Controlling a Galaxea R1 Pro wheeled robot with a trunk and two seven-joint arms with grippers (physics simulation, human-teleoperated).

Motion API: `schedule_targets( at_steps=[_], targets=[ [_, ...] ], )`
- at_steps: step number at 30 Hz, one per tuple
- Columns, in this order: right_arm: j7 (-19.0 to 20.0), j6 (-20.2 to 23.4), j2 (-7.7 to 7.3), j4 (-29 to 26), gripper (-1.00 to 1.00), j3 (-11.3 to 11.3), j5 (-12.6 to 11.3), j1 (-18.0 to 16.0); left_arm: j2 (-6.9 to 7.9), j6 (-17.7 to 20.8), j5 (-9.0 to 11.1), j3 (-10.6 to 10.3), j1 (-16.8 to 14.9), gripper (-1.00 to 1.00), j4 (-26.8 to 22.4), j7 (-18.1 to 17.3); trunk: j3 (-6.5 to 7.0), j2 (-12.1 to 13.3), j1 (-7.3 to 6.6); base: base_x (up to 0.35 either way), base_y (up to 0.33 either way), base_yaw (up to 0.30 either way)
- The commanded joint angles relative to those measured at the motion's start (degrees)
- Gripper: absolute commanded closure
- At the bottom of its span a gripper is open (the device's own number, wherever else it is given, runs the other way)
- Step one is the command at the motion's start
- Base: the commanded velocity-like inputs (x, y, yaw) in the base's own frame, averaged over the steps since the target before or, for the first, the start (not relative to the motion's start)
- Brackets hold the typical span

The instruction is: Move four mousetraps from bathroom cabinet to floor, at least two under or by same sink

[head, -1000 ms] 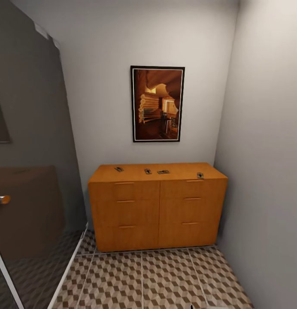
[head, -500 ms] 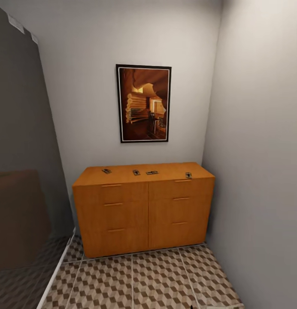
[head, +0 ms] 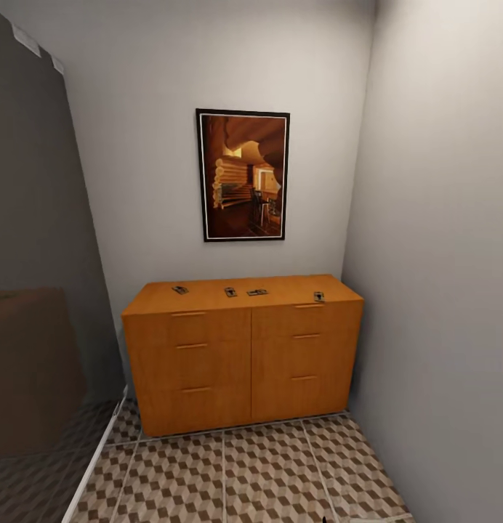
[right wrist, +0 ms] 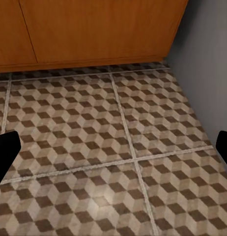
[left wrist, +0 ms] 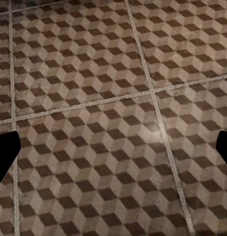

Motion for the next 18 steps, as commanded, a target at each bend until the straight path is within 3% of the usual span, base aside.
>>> schedule_targets(
  at_steps=[1, 8, 18],
  targets=[
    [-0.5, -0.1, -0.02, 0.04, -1.0, 0.27, 0.04, -0.05, 0.05, -0.1, 0.09, -0.39, -0.01, -1.0, -0.04, 0.53, -0.06, -0.03, 0.0, 0.0, 0.0, 0.0],
    [-0.5, -0.1, 0.0, 0.04, -1.0, 0.27, 0.04, -0.06, 0.05, -0.1, 0.09, -0.38, -0.01, -1.0, -0.04, 0.53, -0.06, -0.03, 0.0, 0.062, 0.0, 0.0],
    [-0.5, -0.1, 0.0, 0.04, -1.0, 0.27, 0.04, -0.1, 0.05, -0.1, 0.09, -0.38, -0.01, -1.0, -0.04, 0.56, -0.06, -0.03, 0.0, 0.177, 0.0, 0.0]
  ],
)
